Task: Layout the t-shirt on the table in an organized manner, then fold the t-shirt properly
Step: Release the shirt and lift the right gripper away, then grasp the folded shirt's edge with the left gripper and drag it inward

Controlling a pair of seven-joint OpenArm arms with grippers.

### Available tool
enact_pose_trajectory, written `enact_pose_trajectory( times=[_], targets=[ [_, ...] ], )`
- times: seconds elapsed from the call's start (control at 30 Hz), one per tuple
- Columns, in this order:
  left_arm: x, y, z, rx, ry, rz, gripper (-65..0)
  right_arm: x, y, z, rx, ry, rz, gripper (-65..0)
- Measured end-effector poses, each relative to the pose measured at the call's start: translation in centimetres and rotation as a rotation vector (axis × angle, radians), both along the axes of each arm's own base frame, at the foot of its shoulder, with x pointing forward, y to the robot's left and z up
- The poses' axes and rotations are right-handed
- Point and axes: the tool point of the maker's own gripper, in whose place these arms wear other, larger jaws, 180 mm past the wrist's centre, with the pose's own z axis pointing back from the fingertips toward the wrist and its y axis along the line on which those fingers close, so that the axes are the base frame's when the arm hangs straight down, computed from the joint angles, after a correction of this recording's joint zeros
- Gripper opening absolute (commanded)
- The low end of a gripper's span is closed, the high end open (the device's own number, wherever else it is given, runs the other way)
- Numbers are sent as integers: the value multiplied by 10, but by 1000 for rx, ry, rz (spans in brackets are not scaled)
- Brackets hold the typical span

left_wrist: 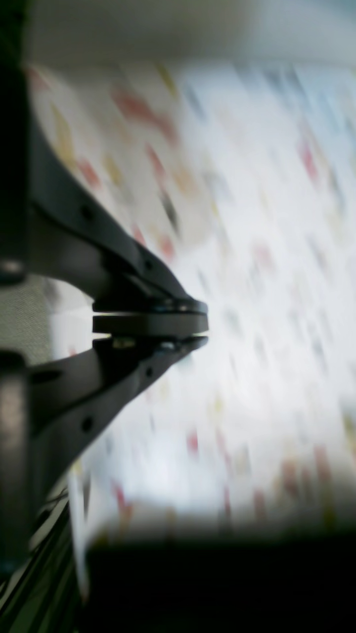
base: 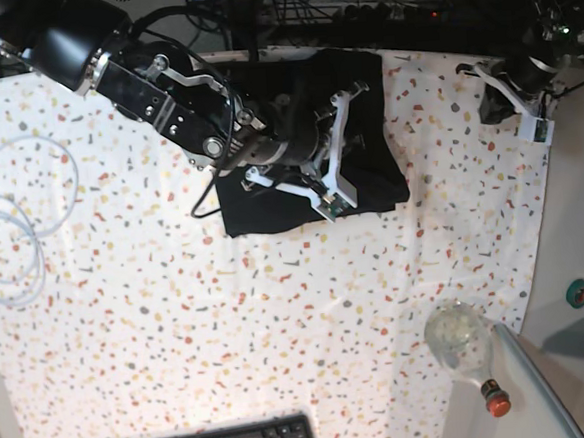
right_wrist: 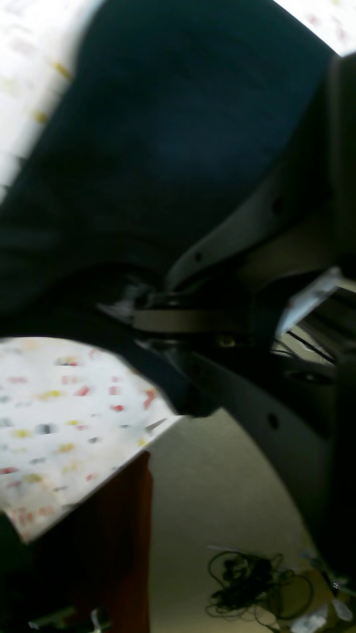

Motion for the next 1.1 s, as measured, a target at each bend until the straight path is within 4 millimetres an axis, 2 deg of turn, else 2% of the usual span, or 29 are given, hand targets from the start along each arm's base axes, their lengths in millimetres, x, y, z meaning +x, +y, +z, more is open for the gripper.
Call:
enact_pose_trajectory(
  times=[0.1,0.17,0.2,0.27,0.37,0.43,0.47,0.57,0.67,0.77,0.93,1.1],
  targets=[
    [7,-45,-1,-32,2,-114,-650,-10,1,-4,2,20,0,-650],
    [10,-79,6,-90,-38,-160,-650,-6,-2,-2,13,22,-15,-650],
    [9,-89,10,-107,-54,-170,-650,1,-9,-1,13,19,-38,-650],
    [3,-94,12,-99,-30,-167,-650,16,-30,-3,-5,1,-103,-650],
    [-10,-89,2,-54,74,-172,-632,33,-65,-6,-33,-7,-201,-650],
    [-11,-92,1,-69,81,-165,-402,40,-78,-5,-33,-8,-246,-650],
    [-7,-100,4,-133,52,-142,-275,42,-84,-4,-27,-3,-267,-650],
    [-4,-113,5,-304,20,-107,-12,51,-109,-8,-59,-15,-319,-650],
    [-6,-105,-3,-437,28,-42,0,53,-127,-12,-94,-19,-340,-650],
    [-6,-100,-21,-468,74,1,0,49,-122,-13,-78,-3,-334,-650],
    [12,-113,-27,-530,57,14,0,48,-126,-15,-94,-5,-333,-650],
    [15,-137,-34,-571,85,-32,0,47,-123,-14,-84,-1,-334,-650]
  ],
)
